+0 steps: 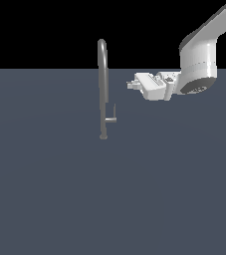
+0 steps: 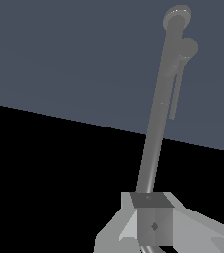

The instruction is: Turn on the faucet by rotating a designated handle.

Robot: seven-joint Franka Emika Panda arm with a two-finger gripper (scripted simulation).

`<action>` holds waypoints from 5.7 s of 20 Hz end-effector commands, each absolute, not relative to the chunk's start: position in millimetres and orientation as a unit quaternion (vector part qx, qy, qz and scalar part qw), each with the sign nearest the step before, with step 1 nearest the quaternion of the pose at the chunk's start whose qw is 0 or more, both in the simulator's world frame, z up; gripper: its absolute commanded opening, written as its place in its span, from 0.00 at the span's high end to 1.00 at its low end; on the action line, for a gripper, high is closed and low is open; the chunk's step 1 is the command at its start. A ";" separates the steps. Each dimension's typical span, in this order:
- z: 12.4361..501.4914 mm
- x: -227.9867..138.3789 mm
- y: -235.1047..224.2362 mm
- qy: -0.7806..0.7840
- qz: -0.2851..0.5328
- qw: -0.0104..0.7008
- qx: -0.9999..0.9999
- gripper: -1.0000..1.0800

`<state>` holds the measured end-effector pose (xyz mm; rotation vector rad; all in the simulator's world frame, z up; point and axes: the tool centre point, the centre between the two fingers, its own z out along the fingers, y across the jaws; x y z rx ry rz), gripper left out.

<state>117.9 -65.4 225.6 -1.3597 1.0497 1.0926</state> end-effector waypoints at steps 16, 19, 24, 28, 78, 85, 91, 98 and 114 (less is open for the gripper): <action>145.4 120.5 -11.0 0.478 0.513 0.459 -0.545 1.00; 145.5 120.9 -9.6 0.477 0.516 0.460 -0.542 1.00; 147.1 122.6 -4.8 0.471 0.527 0.467 -0.531 1.00; 147.5 122.9 -3.8 0.469 0.529 0.469 -0.529 1.00; 136.4 37.5 -14.1 0.469 0.529 0.469 -0.529 1.00; 108.0 22.5 -15.9 0.469 0.529 0.469 -0.529 1.00; 98.5 26.1 -15.3 0.466 0.528 0.472 -0.531 1.00; 93.5 29.4 -14.9 0.459 0.526 0.477 -0.534 1.00; 70.5 47.0 -12.9 0.456 0.526 0.476 -0.538 1.00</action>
